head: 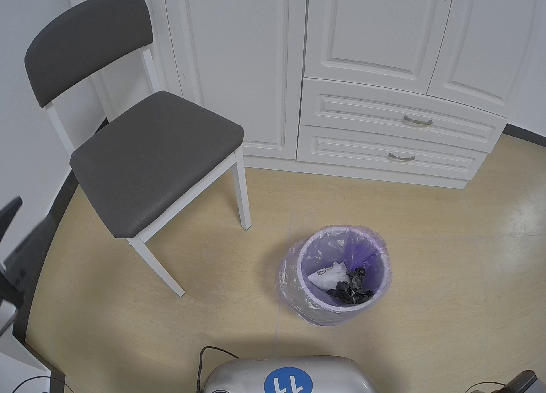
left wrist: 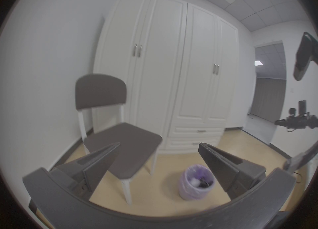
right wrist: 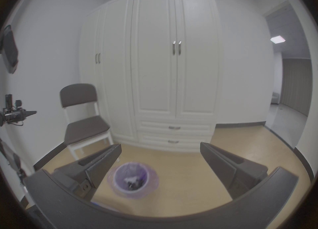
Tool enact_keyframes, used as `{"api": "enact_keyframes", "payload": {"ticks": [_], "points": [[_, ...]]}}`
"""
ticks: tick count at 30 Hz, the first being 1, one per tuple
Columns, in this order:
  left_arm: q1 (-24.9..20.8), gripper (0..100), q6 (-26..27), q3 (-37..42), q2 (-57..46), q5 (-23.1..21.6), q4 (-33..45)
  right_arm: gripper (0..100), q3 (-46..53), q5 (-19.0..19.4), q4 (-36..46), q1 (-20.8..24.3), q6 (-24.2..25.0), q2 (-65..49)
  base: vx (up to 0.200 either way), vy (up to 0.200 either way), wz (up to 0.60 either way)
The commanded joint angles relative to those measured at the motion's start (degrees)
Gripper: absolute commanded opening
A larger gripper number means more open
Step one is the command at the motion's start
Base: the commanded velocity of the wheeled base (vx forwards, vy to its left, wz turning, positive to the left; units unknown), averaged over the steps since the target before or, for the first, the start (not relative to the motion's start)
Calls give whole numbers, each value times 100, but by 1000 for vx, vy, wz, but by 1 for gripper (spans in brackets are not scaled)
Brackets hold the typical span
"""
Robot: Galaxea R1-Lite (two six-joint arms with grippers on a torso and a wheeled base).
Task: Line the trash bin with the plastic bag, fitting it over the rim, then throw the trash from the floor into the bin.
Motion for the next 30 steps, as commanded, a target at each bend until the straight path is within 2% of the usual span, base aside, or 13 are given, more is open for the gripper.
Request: {"api": "enact_keyframes", "payload": {"ticks": [1, 4, 7, 9, 11, 15, 24, 27, 30], "points": [[-214, 100, -406, -28, -1570, -856, 1366, 100, -65, 693, 876, 185, 166, -464, 0, 0, 0], [-363, 100, -414, -107, -1570, -882, 1603, 100, -117, 685, 859, 9, 192, -200, 0, 0, 0], [-301, 100, -406, -98, -1412, -803, 1595, 100, -223, 667, 630, -334, 148, -7, 0, 0, 0], [-222, 100, -397, -116, -1307, -654, 1568, 100, -223, 597, 428, -563, 113, 29, 0, 0, 0], [-38, 100, -388, -327, -1096, -276, 1436, 100, -232, 368, 6, -1028, 51, 37, 0, 0, 0], [120, 100, -370, -784, -1087, 32, 1340, 100, -267, 289, -512, -1380, -37, -235, 0, 0, 0], [498, 100, -168, -1285, -1386, 76, 1357, 100, -320, 359, -688, -1248, 122, -1466, 0, 0, 0], [727, 100, -124, -1337, -1693, 76, 1401, 100, -197, 447, -644, -984, 297, -1808, 0, 0, 0], [947, 100, -115, -1425, -2019, 76, 1560, 100, -109, 500, -636, -220, 324, -2011, 0, 0, 0]]}}
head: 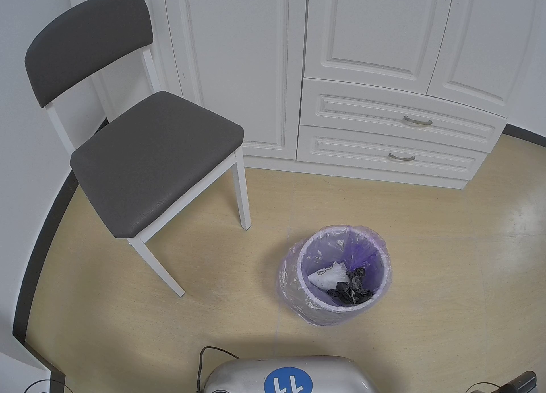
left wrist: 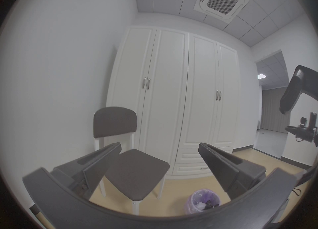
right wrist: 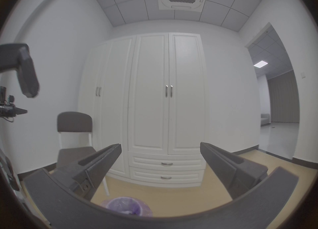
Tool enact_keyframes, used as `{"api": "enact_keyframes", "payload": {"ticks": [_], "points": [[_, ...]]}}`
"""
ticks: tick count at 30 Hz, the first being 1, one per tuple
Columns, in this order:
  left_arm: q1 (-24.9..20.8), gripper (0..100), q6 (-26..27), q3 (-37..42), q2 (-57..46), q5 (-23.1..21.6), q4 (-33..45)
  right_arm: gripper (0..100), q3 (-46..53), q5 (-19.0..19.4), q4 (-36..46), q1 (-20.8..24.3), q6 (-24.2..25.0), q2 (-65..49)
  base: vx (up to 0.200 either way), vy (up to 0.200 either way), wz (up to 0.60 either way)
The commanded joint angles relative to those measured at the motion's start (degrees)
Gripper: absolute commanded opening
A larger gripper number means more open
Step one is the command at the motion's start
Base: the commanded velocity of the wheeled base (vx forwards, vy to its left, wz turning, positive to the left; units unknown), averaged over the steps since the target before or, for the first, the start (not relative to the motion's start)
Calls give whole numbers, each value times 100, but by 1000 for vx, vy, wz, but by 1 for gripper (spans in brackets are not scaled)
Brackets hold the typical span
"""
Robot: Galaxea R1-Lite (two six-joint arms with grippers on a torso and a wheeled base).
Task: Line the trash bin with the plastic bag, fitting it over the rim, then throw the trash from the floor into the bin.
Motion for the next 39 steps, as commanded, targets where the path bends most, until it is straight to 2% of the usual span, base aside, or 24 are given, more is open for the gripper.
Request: {"api": "enact_keyframes", "payload": {"ticks": [1, 3, 4, 6, 13, 23, 24, 30, 34, 39], "points": [[427, 100, 44, -243, -645, 8, 317, 100, 189, 8, 23, 1071, 63, -641, 0, 0, 0], [498, 100, 44, -375, -785, 8, 555, 100, 277, -176, 23, 1089, 186, -632, 0, 0, 0], [524, 100, 44, -480, -882, 8, 748, 100, 365, -396, 14, 1036, 353, -676, 0, 0, 0], [524, 100, 36, -594, -970, 16, 950, 100, 488, -501, 14, 948, 520, -790, 0, 0, 0], [524, 100, 71, -673, -1172, 342, 1179, 100, 743, -554, -12, 843, 528, -1072, 0, 0, 0], [524, 100, 124, -506, -1567, 385, 1574, 100, 963, -721, -39, 843, 476, -1072, 0, 0, 0], [524, 100, 124, -366, -1629, 377, 1574, 100, 1033, -862, -39, 843, 485, -1072, 0, 0, 0], [524, 100, 141, 249, -2033, 403, 1557, 100, 1261, -914, -126, 843, 476, -1072, 0, 0, 0], [753, 100, 115, 733, -2385, 482, 1557, 100, 1507, -906, -566, 843, 432, -1072, 0, 0, 0], [779, 100, 220, 1814, -2499, 676, 1231, 100, 2123, -914, -1612, 843, -60, -1072, 0, 0, 0]]}}
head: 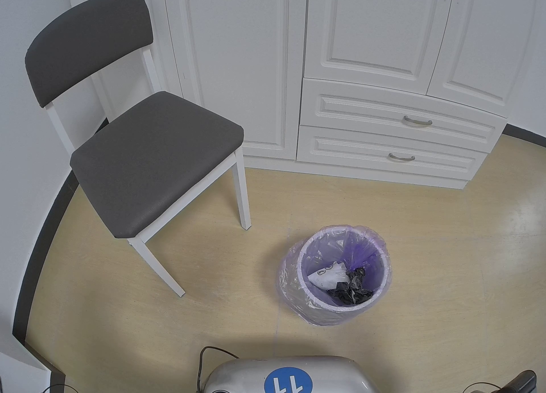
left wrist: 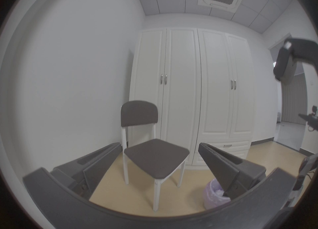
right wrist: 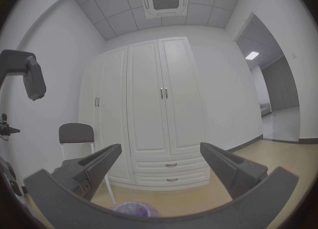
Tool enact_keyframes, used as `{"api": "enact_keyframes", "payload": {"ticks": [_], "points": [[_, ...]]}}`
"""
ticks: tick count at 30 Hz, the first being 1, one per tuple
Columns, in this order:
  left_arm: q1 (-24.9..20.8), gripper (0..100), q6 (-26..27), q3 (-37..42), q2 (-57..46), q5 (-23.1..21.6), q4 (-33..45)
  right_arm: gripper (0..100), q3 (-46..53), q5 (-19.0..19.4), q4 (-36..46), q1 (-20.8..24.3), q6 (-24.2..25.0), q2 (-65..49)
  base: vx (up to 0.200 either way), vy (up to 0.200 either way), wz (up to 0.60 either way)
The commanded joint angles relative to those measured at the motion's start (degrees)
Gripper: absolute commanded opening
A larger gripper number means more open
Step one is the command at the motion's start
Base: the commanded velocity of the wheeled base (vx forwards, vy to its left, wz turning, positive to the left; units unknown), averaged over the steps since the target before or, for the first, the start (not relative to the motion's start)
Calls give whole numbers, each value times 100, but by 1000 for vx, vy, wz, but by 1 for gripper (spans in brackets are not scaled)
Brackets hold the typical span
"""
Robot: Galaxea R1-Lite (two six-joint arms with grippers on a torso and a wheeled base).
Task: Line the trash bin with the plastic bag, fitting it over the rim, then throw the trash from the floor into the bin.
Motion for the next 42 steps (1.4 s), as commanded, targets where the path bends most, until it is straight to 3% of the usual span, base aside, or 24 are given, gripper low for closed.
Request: {"api": "enact_keyframes", "payload": {"ticks": [1, 3, 7, 14, 25, 36, 42], "points": [[71, 100, 67, 894, -283, 171, -251, 100, 544, -9, -588, 4, -310, -73, 0, 0, 0], [71, 100, 5, 1570, -274, 443, -796, 100, 790, -26, -1062, 4, -416, -73, 0, 0, 0], [71, 100, 58, 2361, -274, 549, -1271, 100, 931, -184, -1423, 4, -425, -73, 0, 0, 0], [71, 100, 23, 2353, -283, 610, -383, 100, 1186, -378, -1449, 4, -433, -73, 0, 0, 0], [71, 100, 304, 2344, -274, 575, -339, 100, 1915, -474, -1484, 4, -829, -73, 0, 0, 0], [79, 100, 357, 2361, -283, 443, -418, 100, 1915, -483, -781, 4, -1093, -73, 0, 0, 0], [79, 100, 840, 2361, -274, 1006, -462, 100, 1915, -474, -430, 4, -1101, -73, 0, 0, 0]]}}
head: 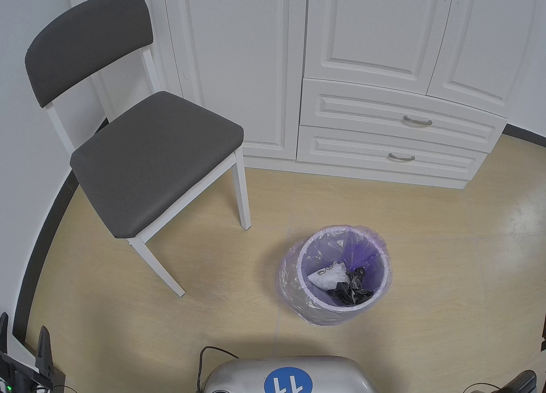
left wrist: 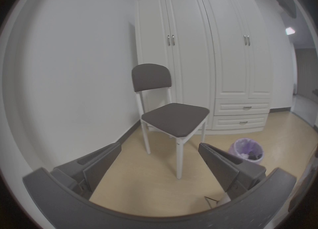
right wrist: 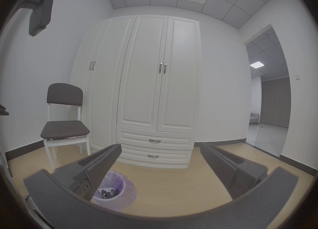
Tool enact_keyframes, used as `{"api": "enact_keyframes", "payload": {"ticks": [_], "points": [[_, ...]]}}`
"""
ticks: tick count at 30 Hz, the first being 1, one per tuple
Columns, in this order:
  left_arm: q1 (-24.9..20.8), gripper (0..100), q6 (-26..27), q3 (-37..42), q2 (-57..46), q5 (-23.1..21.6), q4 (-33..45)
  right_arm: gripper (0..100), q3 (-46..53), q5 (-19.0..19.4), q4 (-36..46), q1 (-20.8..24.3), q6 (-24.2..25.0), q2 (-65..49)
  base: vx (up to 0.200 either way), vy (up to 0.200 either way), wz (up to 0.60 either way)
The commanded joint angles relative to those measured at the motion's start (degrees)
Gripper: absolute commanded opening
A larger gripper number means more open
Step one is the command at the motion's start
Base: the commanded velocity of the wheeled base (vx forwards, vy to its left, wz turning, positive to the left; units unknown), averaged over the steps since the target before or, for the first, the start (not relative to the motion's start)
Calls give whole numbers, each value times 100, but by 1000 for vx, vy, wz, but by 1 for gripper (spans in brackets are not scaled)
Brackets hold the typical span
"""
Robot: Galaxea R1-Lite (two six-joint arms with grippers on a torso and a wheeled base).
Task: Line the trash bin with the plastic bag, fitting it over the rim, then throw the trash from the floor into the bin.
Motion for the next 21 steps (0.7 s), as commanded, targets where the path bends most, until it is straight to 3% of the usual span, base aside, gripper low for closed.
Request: {"api": "enact_keyframes", "payload": {"ticks": [1, 2, 4, 6, 15, 21], "points": [[4, 100, 179, 92, -73, 129, 9, 100, 101, -13, 370, 1, -10, -84, 0, 0, 0], [4, 100, 162, 84, -73, 68, 44, 100, 101, -13, 423, -7, -10, -84, 0, 0, 0], [-14, 100, -287, 101, -20, -653, 80, 100, 101, -22, 686, -7, -10, -84, 0, 0, 0], [-31, 100, -357, 84, -3, -1022, 370, 100, 101, -30, 871, -7, -10, -84, 0, 0, 0], [-31, 100, -181, 57, -20, -1022, 405, 100, 101, -48, 1776, -7, 16, -75, 0, 0, 0], [-31, 100, -155, 57, -20, -1022, 414, 100, 101, 216, 1811, -16, -151, -75, 0, 0, 0]]}}
